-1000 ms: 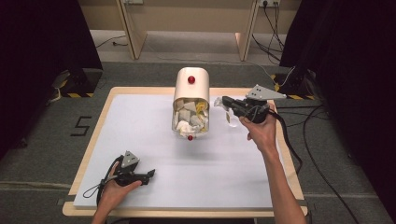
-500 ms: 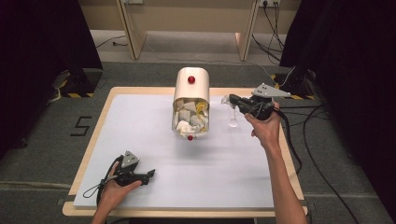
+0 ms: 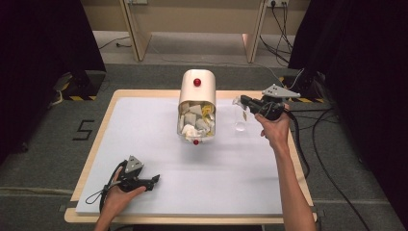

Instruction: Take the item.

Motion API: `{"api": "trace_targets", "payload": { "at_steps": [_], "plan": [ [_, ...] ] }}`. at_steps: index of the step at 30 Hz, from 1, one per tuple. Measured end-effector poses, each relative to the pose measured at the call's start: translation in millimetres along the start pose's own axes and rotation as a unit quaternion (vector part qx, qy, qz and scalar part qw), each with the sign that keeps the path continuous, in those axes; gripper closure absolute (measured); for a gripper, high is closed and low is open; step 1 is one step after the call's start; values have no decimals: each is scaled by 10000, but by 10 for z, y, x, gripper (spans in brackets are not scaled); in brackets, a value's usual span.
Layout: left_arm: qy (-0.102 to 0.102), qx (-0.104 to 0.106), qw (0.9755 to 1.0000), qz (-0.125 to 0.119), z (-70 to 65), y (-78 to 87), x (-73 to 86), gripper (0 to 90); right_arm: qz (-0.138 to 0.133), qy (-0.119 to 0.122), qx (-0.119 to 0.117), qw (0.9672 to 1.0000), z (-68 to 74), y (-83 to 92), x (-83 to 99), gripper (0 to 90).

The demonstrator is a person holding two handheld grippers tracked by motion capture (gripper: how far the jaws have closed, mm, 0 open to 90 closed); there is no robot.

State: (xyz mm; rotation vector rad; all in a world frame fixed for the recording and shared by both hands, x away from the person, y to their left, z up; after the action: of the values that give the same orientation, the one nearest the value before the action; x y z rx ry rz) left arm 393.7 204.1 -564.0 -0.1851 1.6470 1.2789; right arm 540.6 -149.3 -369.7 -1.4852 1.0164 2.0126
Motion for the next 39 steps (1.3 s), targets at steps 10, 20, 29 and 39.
{"api": "trace_targets", "payload": {
  "at_steps": [10,20,29,39],
  "plan": [
    [3,1,10000,-5,0,0,-1,177,7,-50,73,10000,-132,-101,19,900],
    [4,5,10000,-2,0,0,-1,178,51,-106,182,9998,-284,-256,70,900],
    [-5,4,10000,13,1,2,1,178,80,-162,278,9995,-415,-354,129,900],
    [7,3,10000,4,0,1,-1,178,146,-280,337,9989,-528,-389,216,900]
  ]
}}
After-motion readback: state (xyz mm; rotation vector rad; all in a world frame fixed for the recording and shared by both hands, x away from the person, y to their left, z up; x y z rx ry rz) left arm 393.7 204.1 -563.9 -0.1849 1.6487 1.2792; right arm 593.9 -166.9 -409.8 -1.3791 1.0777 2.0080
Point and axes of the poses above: each handheld gripper's, and its own axes: y roughly backward along the jaws, x roughly out of its underside, z roughly to its left, the point moved 8 cm from there along -y, roughly forward along the jaws, and after that the axes turned 7 degrees about -y, right-handed, at the moved point
